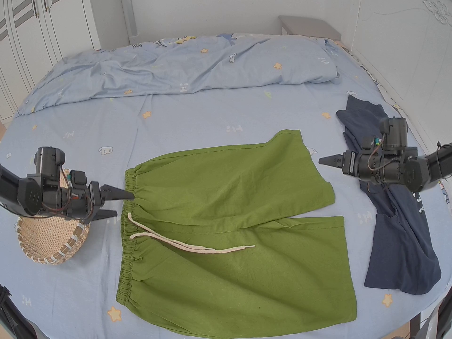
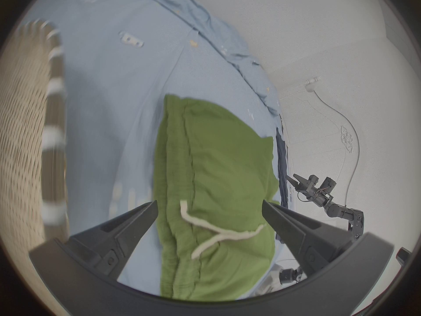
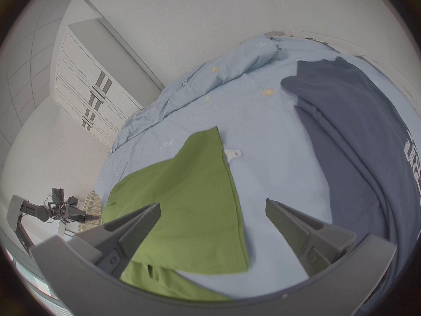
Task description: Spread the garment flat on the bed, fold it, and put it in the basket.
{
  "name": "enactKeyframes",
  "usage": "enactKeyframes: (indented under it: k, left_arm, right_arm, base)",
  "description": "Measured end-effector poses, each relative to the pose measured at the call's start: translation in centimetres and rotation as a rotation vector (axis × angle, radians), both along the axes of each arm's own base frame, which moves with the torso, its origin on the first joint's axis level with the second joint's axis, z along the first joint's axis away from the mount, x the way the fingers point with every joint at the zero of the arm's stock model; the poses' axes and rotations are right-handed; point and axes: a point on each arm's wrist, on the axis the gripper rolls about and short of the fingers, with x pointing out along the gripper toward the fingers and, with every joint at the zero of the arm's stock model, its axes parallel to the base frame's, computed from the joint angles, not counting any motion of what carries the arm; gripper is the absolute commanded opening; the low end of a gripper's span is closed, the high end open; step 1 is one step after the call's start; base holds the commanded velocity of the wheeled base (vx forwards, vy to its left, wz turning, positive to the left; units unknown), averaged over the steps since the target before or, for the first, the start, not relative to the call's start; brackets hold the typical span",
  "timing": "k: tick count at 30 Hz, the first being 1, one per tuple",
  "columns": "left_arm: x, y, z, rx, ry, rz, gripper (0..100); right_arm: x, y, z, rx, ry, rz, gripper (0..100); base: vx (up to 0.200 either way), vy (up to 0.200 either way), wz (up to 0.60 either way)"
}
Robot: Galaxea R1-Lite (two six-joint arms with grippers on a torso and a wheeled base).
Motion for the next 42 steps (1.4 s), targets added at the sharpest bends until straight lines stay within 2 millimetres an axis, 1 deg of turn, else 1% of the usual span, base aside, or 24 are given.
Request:
enactKeyframes:
  k: [3,4,7,10,15,17,19,21,24,30,38,42]
  left_arm:
    - [-2.6,-0.3,-1.0,-0.022,0.046,-0.012,100]
    - [-4.2,-0.5,-1.7,-0.033,0.073,-0.019,100]
    - [-6.5,-0.7,-2.7,-0.047,0.11,-0.027,100]
    - [-10.0,-1.2,-4.1,-0.066,0.165,-0.039,100]
    - [-15.4,-1.9,-6.3,-0.07,0.229,-0.082,100]
    - [-16.8,-2.1,-7.0,-0.058,0.236,-0.11,100]
    - [-17.7,-2.2,-7.6,-0.046,0.243,-0.133,100]
    - [-18.1,-2.2,-8.1,-0.032,0.239,-0.155,100]
    - [-18.0,-2.0,-8.8,-0.013,0.228,-0.164,100]
    - [-17.5,-1.5,-9.5,-0.019,0.249,-0.146,100]
    - [-15.5,-1.2,-9.7,-0.041,0.259,-0.12,100]
    - [-14.4,-1.4,-9.6,-0.055,0.268,-0.121,100]
  right_arm:
    - [-2.4,-0.3,-1.1,0.005,0.01,-0.006,100]
    - [-3.7,-0.5,-1.7,0.007,0.019,-0.01,100]
    - [-5.6,-0.8,-2.4,0.01,0.029,-0.015,100]
    - [-8.2,-1.1,-3.0,0.016,0.036,-0.021,100]
    - [-12.1,-1.6,-3.3,0.025,0.026,-0.027,100]
    - [-13.3,-1.8,-3.2,0.03,0.013,-0.03,100]
    - [-14.2,-1.9,-2.9,0.034,-0.004,-0.033,100]
    - [-14.9,-2.0,-2.5,0.039,-0.026,-0.035,100]
    - [-15.7,-2.1,-1.9,0.044,-0.057,-0.037,100]
    - [-16.5,-2.2,-1.3,0.051,-0.092,-0.035,100]
    - [-16.8,-2.2,-1.1,0.053,-0.105,-0.032,100]
    - [-16.8,-2.2,-1.0,0.054,-0.106,-0.03,100]
  base:
    - [0.0,0.0,0.0]
    - [0.0,0.0,0.0]
    - [0.0,0.0,0.0]
    - [0.0,0.0,0.0]
    - [0.0,0.0,0.0]
    - [0.0,0.0,0.0]
    - [0.0,0.0,0.0]
    - [0.0,0.0,0.0]
    - [0.0,0.0,0.0]
    - [0.0,0.0,0.0]
    - [0.0,0.0,0.0]
    - [0.0,0.0,0.0]
